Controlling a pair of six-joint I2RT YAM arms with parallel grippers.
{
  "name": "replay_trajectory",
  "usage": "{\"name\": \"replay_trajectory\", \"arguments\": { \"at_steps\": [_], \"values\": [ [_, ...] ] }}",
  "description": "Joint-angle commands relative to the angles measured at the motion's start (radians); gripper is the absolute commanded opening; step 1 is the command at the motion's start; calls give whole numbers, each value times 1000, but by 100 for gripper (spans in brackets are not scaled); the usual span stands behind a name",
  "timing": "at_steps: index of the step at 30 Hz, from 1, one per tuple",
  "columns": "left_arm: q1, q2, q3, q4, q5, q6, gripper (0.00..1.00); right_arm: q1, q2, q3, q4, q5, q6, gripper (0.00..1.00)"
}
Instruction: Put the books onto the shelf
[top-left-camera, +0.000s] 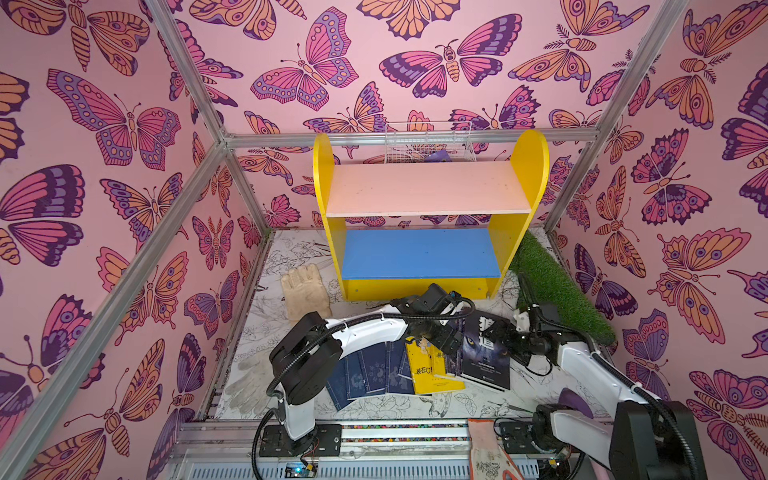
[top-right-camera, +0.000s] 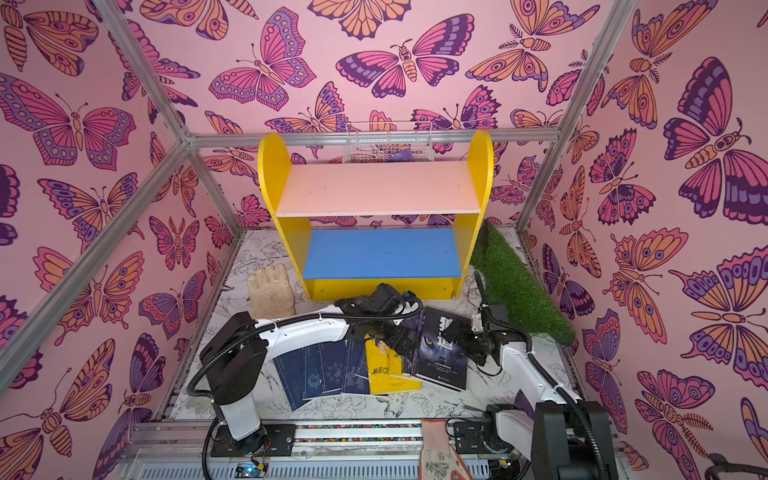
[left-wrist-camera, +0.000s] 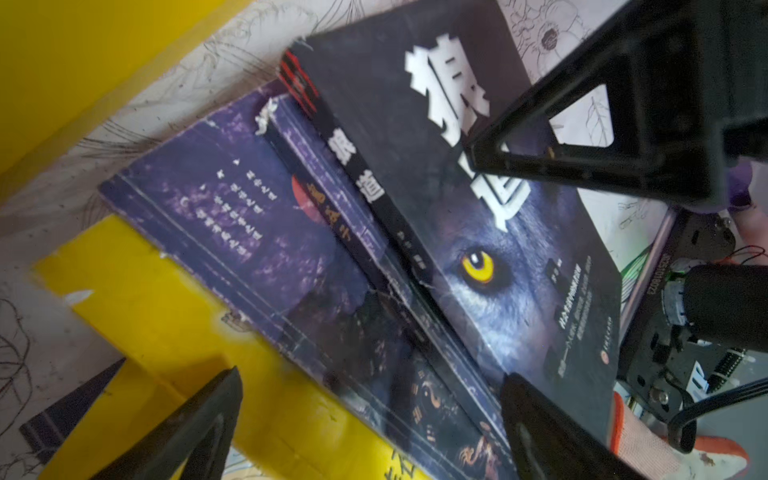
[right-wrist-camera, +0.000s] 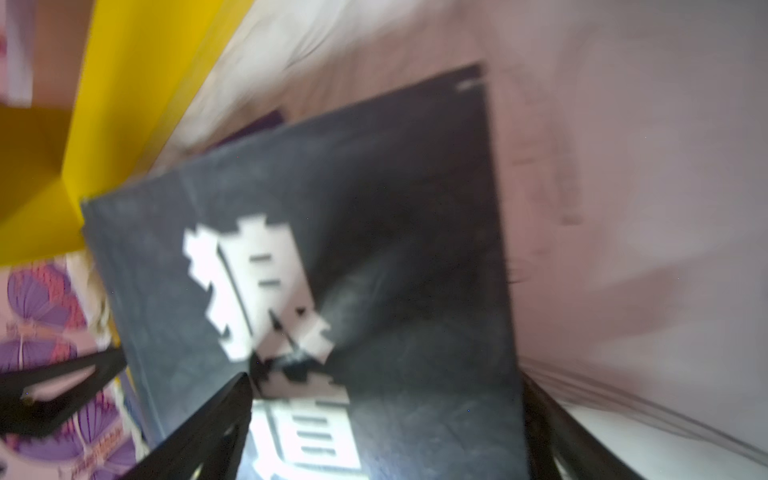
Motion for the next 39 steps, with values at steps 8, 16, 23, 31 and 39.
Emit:
{"name": "replay_trajectory", "arguments": {
  "at_steps": [8, 16, 23, 31, 39],
  "values": [
    [65, -49, -68, -73, 57, -21, 90, 290, 154, 227, 20, -34, -133, 89],
    [97, -59, -115, -52, 41, -73, 75, 355, 296, 321, 56, -101, -161, 82],
    [134, -128, -159, 6, 53, -106, 75, 374, 295, 363, 29, -99, -180, 80],
    [164, -175, -193, 8, 53, -120, 77, 374, 263, 394, -85, 42, -228, 79],
    [207, -240, -237, 15, 133, -139, 81, 377, 262, 370, -94, -85, -270, 72]
  ]
}}
